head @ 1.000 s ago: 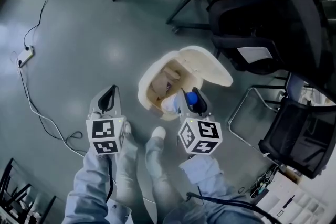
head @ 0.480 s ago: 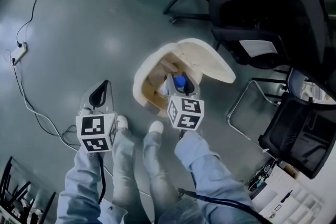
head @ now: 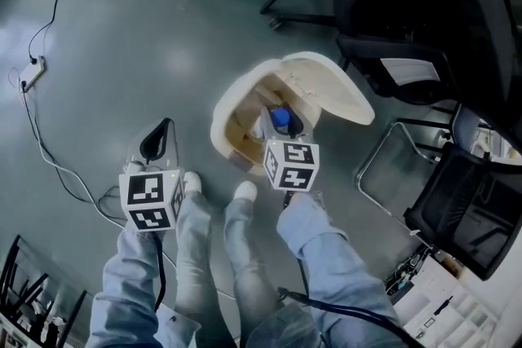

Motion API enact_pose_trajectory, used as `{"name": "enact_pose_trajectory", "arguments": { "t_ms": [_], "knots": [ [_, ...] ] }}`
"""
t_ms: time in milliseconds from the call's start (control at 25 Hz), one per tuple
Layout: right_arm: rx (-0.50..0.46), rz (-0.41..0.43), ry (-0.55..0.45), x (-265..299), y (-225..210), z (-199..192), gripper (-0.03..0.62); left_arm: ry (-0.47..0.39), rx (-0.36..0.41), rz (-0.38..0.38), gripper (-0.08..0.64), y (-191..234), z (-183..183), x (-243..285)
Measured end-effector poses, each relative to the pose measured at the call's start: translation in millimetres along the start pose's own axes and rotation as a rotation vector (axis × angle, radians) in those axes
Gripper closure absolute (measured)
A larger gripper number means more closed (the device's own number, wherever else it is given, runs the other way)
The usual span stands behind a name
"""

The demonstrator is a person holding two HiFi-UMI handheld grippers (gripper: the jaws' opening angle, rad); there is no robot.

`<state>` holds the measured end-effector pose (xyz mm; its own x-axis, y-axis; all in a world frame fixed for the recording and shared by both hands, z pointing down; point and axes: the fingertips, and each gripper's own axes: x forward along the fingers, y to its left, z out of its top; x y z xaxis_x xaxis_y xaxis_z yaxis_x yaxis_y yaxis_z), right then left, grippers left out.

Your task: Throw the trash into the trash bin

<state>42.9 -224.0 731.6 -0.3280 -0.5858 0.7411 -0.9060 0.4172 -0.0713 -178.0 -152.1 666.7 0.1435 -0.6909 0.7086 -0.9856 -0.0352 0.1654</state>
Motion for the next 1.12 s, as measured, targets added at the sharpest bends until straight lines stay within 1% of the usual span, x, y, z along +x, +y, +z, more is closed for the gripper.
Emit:
{"name": "enact_pose_trajectory", "arguments": {
  "t_ms": [80, 120, 160, 400, 640, 1120],
  "knots": [
    [-0.016, -0.007, 0.017, 2, 0, -2, 0.395, 0.008, 0.017, -0.002, 0.552, -1, -4, -1],
    [-0.019, -0.009, 0.019, 3, -1, -2, 0.375, 0.012, 0.026, -0.003, 0.552, -1, -6, -1],
    [-0.016, -0.007, 0.018, 3, -1, -2, 0.371, 0.016, 0.034, -0.004, 0.552, -2, -9, -2],
    [-0.002, 0.007, 0.029, -1, -2, -6, 0.370, 0.025, 0.040, -0.014, 0.552, -7, -12, -2],
    [0.022, -0.016, 0.012, -10, -10, -8, 0.370, 0.011, 0.048, -0.024, 0.552, -14, -10, -3],
    [0.037, -0.018, -0.032, -39, -11, -5, 0.371, -0.005, 0.065, -0.033, 0.552, -29, -14, -22]
  ]
}}
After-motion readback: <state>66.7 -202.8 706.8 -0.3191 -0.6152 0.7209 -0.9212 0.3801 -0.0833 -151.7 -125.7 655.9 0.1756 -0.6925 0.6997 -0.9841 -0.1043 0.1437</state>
